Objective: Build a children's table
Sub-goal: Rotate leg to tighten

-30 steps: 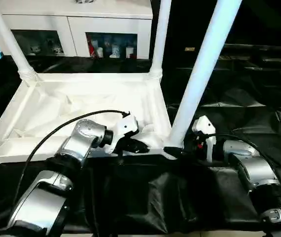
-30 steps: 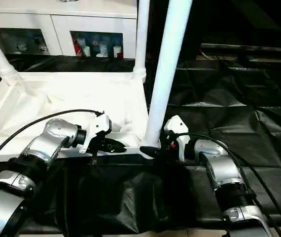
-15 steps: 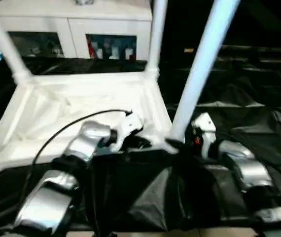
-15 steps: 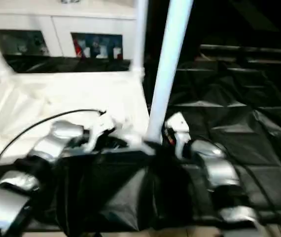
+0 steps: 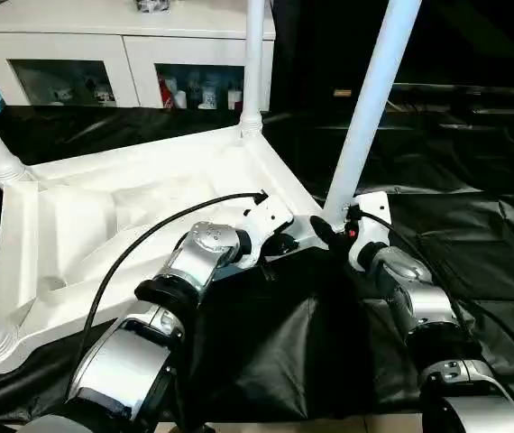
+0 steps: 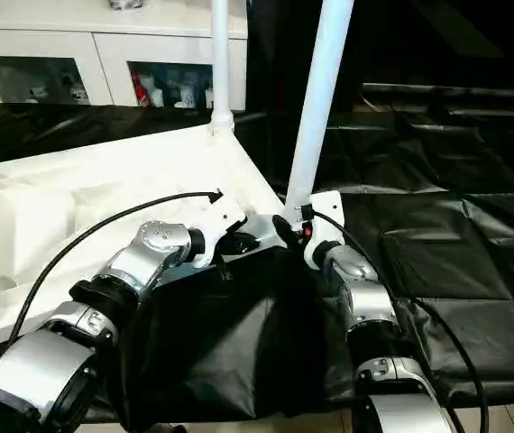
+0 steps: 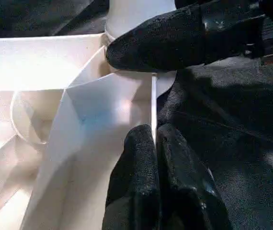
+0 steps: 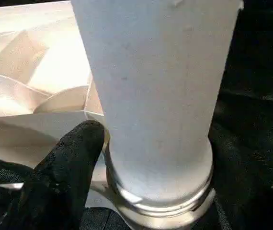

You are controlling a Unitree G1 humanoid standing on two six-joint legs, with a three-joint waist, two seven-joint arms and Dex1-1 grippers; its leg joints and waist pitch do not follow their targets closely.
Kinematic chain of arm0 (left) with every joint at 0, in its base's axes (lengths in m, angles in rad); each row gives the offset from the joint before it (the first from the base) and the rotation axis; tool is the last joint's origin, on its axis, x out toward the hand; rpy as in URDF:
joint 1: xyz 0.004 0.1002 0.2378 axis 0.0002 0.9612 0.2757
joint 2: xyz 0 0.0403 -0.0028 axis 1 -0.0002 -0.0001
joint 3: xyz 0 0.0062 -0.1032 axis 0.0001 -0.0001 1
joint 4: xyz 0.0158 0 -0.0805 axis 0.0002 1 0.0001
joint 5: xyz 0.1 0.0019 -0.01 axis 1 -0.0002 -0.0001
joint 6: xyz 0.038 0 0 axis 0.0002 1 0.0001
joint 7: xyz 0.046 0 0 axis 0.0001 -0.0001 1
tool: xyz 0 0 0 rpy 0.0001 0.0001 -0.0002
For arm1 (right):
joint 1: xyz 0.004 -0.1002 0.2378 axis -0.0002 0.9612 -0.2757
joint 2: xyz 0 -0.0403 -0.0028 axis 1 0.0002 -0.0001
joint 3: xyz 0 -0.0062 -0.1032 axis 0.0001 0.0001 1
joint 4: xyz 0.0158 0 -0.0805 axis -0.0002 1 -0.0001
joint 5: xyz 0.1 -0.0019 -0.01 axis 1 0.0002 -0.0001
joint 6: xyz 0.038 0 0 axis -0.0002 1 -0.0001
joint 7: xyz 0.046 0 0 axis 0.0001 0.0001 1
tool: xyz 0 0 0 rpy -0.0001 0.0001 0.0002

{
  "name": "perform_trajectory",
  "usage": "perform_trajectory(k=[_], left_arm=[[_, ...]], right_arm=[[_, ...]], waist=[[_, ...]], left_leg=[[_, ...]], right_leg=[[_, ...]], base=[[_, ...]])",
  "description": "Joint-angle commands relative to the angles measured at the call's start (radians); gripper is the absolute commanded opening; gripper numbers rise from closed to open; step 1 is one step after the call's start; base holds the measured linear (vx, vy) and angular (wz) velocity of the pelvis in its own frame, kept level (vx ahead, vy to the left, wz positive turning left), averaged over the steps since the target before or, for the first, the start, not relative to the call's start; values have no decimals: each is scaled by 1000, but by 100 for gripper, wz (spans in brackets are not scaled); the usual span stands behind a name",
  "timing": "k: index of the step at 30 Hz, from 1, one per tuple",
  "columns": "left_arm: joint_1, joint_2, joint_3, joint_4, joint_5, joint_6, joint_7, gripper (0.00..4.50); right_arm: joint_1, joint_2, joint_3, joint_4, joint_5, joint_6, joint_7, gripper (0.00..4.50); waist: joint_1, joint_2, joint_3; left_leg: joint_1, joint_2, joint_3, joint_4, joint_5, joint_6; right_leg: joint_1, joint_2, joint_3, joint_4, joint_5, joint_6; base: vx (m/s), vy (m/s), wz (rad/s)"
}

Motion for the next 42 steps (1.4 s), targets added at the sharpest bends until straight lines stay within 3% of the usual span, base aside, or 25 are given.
perform_trajectory(k=[1, 5, 8, 13, 20, 27, 32, 36, 37, 39, 42], left_arm=[[-3, -29, -18, -13, -25, -57, -49, 0], [29, 16, -22, -54, -45, -83, -160, 0], [62, 60, -29, -105, -68, -80, -268, 0], [103, 137, -42, -173, -97, -73, -436, 0], [126, 172, -40, -226, -108, -38, -495, 0], [130, 171, -38, -239, -111, -29, -496, 0], [110, 136, -19, -203, -90, -22, -382, 0], [71, 97, -7, -131, -54, -35, -235, 0], [46, 71, -2, -89, -36, -26, -151, 0], [28, 51, 3, -64, -27, -14, -93, 0], [-12, -6, 19, -17, -21, 28, 47, 0]], right_arm=[[8, 41, 88, 3, 20, 22, 148, 377], [35, -30, 122, -55, 29, 29, 285, 377], [62, -98, 151, -106, 34, 36, 400, 377], [110, -213, 190, -201, 39, 49, 610, 377], [122, -250, 213, -226, 50, 63, 678, 377], [129, -231, 218, -242, 63, 85, 685, 317], [145, -193, 205, -223, 43, 85, 581, 283], [124, -142, 174, -146, 0, 74, 408, 276], [108, -107, 149, -100, -16, 74, 296, 276], [94, -80, 129, -70, -20, 77, 218, 275], [56, -10, 73, -7, -13, 90, 35, 275]], waist=[[-2, -8, -57], [5, -11, -60], [8, -6, -62], [16, -4, -62], [20, -6, -61], [20, -7, -62], [21, -7, -62], [13, -9, -56], [5, -6, -53], [2, -10, -54], [-3, -8, -54]], left_leg=[[27, 68, -41, -78, -304, 10], [22, 70, -39, -75, -256, 36], [20, 73, -34, -71, -213, 60], [21, 76, -32, -69, -204, 69], [25, 77, -31, -72, -231, 45], [24, 76, -31, -70, -210, 46], [26, 76, -31, -70, -213, 41], [31, 71, -35, -74, -281, 7], [36, 70, -38, -77, -318, -14], [36, 69, -43, -78, -336, -25], [37, 69, -43, -80, -351, -34]], right_leg=[[22, -80, 50, -89, -297, -184], [32, -80, 47, -81, -230, -200], [32, -75, 45, -70, -156, -227], [34, -73, 43, -63, -124, -253], [30, -77, 46, -65, -168, -253], [29, -75, 45, -63, -155, -250], [27, -76, 46, -64, -161, -247], [23, -81, 48, -81, -288, -221], [15, -82, 49, -90, -363, -198], [19, -84, 47, -95, -408, -179], [12, -81, 49, -97, -417, -167]], base=[[0, 0, 0], [0, 0, 0], [0, 0, 0], [0, 0, 0], [0, 0, 0], [0, 0, 0], [0, 0, 0], [0, 0, 0], [0, 0, 0], [0, 0, 0], [0, 0, 0]])
